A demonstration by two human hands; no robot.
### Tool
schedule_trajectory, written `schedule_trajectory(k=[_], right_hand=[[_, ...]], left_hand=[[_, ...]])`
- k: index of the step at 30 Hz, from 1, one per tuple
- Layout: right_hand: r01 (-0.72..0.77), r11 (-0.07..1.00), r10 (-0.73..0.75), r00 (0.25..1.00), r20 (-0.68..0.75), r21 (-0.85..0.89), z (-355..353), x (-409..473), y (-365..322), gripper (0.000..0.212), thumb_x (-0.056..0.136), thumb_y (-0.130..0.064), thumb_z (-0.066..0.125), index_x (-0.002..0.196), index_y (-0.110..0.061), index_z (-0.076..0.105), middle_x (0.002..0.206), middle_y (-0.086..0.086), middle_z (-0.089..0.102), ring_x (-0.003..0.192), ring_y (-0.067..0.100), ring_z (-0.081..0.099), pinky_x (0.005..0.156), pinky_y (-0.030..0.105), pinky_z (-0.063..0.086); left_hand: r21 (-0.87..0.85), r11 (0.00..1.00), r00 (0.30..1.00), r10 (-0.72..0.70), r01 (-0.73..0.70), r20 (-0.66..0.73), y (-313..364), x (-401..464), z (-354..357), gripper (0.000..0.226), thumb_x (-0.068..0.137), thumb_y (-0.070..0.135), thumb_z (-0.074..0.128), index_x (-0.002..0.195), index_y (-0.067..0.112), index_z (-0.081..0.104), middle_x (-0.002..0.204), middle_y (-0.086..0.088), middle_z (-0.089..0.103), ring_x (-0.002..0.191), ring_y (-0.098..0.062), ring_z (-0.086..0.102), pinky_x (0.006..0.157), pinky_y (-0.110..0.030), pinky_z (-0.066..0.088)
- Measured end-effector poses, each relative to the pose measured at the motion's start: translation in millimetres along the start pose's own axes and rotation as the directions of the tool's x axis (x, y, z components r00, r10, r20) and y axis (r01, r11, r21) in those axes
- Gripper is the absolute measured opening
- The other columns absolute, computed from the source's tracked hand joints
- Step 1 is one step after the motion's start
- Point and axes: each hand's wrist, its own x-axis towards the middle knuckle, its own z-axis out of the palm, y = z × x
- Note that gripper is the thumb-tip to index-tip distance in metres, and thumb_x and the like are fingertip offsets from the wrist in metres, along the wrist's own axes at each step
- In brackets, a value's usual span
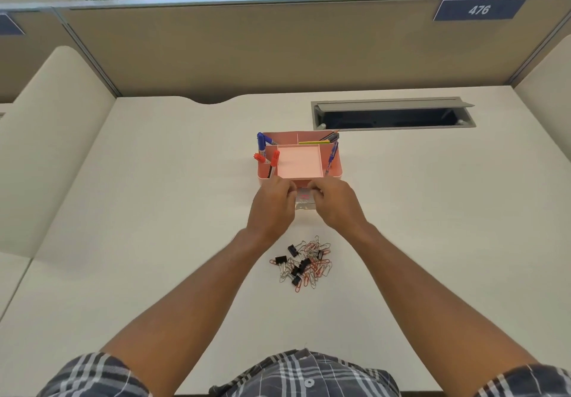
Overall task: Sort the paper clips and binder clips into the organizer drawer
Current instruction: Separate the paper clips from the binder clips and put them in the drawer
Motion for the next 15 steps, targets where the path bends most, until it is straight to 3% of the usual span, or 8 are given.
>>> schedule_trajectory(k=[3, 5, 9, 15], right_hand=[[-0.075, 0.997, 0.076, 0.997, -0.021, 0.014, -5, -19, 16, 0.013, 0.089, -0.014, 0.053, 0.085, -0.019, 0.064, 0.082, -0.003, 0.066, 0.074, 0.017, 0.057, 0.066, 0.034, 0.049], [-0.174, 0.984, 0.177, 0.981, 0.076, -0.047, -2, -35, 28, 0.014, 0.090, -0.018, 0.054, 0.085, -0.019, 0.067, 0.085, -0.002, 0.069, 0.076, 0.019, 0.060, 0.069, 0.035, 0.051], [-0.318, 0.926, 0.368, 0.882, 0.296, -0.204, 18, -62, 37, 0.014, 0.091, -0.028, 0.059, 0.087, -0.017, 0.069, 0.091, 0.004, 0.071, 0.083, 0.025, 0.063, 0.074, 0.034, 0.052], [-0.300, 0.916, 0.356, 0.914, 0.195, -0.267, 42, -76, 26, 0.027, 0.088, -0.034, 0.063, 0.098, -0.009, 0.066, 0.098, 0.010, 0.063, 0.095, 0.030, 0.060, 0.073, 0.038, 0.053]], left_hand=[[-0.022, 0.999, 0.999, 0.045, -0.045, 0.027, -2, -29, 8, 0.007, 0.092, 0.009, 0.058, 0.085, 0.011, 0.060, 0.082, -0.002, 0.059, 0.076, -0.018, 0.051, 0.064, -0.032, 0.046], [-0.003, 0.999, 0.991, 0.036, -0.036, 0.127, -6, -50, 19, 0.007, 0.093, 0.011, 0.058, 0.089, 0.010, 0.064, 0.086, -0.004, 0.061, 0.081, -0.021, 0.054, 0.072, -0.037, 0.048], [0.104, 0.994, 0.939, -0.060, 0.027, 0.340, -11, -70, 43, 0.022, 0.095, 0.022, 0.057, 0.111, 0.011, 0.067, 0.105, -0.006, 0.062, 0.100, -0.023, 0.055, 0.087, -0.034, 0.045], [0.199, 0.980, 0.911, -0.079, -0.004, 0.405, -8, -66, 54, 0.023, 0.090, 0.030, 0.063, 0.103, 0.011, 0.069, 0.100, -0.008, 0.061, 0.095, -0.026, 0.055, 0.084, -0.041, 0.047]])
